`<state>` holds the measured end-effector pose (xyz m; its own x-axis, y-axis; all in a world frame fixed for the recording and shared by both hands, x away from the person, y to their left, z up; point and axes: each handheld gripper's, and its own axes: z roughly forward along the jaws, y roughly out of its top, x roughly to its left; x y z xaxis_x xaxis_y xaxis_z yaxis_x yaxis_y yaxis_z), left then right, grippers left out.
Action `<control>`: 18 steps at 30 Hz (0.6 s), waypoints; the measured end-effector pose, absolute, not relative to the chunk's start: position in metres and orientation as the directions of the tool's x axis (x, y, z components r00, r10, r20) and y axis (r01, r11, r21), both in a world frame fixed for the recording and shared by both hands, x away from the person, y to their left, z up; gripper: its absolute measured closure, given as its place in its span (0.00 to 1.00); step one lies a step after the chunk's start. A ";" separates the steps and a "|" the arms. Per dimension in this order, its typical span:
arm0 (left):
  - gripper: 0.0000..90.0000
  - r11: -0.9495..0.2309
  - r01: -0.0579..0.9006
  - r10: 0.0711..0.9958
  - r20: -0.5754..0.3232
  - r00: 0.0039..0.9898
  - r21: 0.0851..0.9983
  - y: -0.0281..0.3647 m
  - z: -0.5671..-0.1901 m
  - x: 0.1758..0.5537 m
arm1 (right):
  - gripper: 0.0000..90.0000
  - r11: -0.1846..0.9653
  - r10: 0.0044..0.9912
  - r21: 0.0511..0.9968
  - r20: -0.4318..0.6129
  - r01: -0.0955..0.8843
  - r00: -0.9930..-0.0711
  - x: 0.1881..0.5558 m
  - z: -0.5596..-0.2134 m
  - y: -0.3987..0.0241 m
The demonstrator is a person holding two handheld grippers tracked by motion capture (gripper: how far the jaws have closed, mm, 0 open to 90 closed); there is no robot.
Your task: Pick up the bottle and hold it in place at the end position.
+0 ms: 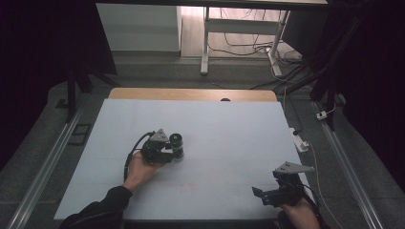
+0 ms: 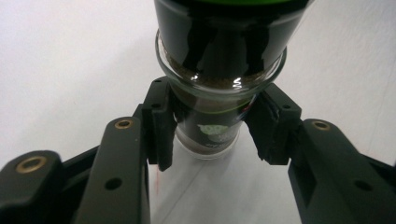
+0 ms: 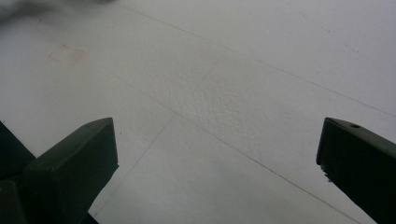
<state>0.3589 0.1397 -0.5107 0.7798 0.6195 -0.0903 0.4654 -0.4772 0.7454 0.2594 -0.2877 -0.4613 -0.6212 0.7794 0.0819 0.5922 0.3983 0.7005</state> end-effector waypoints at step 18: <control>0.60 -0.460 0.444 0.620 -0.079 0.780 0.769 0.117 -0.484 0.382 | 0.00 0.399 0.779 0.697 0.085 0.596 -0.622 0.260 -0.462 -0.288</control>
